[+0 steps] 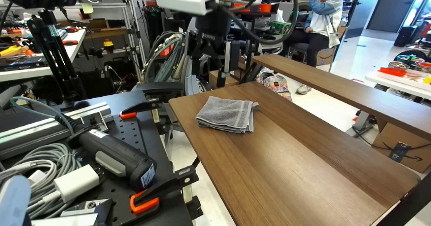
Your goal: Move the towel
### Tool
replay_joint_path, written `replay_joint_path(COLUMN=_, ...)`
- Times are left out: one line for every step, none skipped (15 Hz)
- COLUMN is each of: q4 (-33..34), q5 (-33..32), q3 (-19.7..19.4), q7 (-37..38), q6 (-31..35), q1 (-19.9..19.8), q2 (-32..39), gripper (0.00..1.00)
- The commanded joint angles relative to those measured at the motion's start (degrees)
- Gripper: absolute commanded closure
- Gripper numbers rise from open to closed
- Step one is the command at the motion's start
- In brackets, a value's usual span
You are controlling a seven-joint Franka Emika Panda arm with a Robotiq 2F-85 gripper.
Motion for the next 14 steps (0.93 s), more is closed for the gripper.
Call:
replay_joint_path(q4=1.0, q5=5.2, q3=3.2, q7=-0.4, q6=12.4, q1=-0.1, q2=7.8, gripper=0.00)
replay_joint_path(q4=2.0, q5=5.9, q3=4.1, q7=-0.3, q6=15.3, q1=-0.2, q2=10.0, gripper=0.00)
replay_joint_path(q4=2.7, q5=6.5, q3=5.0, q7=0.0, q6=18.2, q1=-0.3, q2=11.9, gripper=0.00)
replay_joint_path(q4=4.3, q5=7.0, q3=5.9, q7=0.2, q6=20.2, q1=-0.5, q2=14.1, gripper=0.00)
replay_joint_path(q4=5.3, q5=7.2, q3=6.7, q7=0.5, q6=22.0, q1=-0.7, q2=15.6, gripper=0.00)
replay_joint_path(q4=7.0, q5=7.3, q3=7.3, q7=0.7, q6=23.3, q1=-0.8, q2=17.4, gripper=0.00)
replay_joint_path(q4=8.5, q5=7.0, q3=7.5, q7=1.4, q6=24.1, q1=-0.7, q2=18.9, gripper=0.00)
replay_joint_path(q4=10.0, q5=6.6, q3=7.5, q7=2.2, q6=24.6, q1=-0.3, q2=20.5, gripper=0.00)
replay_joint_path(q4=11.5, q5=6.3, q3=7.3, q7=3.0, q6=25.0, q1=0.2, q2=21.9, gripper=0.00)
replay_joint_path(q4=13.1, q5=5.9, q3=7.1, q7=3.6, q6=25.1, q1=0.6, q2=23.5, gripper=0.00)
replay_joint_path(q4=14.5, q5=5.8, q3=6.9, q7=4.2, q6=25.1, q1=1.0, q2=24.8, gripper=0.00)
replay_joint_path(q4=16.0, q5=5.6, q3=6.6, q7=4.8, q6=25.2, q1=1.3, q2=26.2, gripper=0.00)
replay_joint_path(q4=17.4, q5=5.3, q3=6.1, q7=5.6, q6=25.3, q1=2.1, q2=27.6, gripper=0.00)
replay_joint_path(q4=18.7, q5=5.1, q3=5.6, q7=6.2, q6=25.2, q1=2.6, q2=28.8, gripper=0.00)
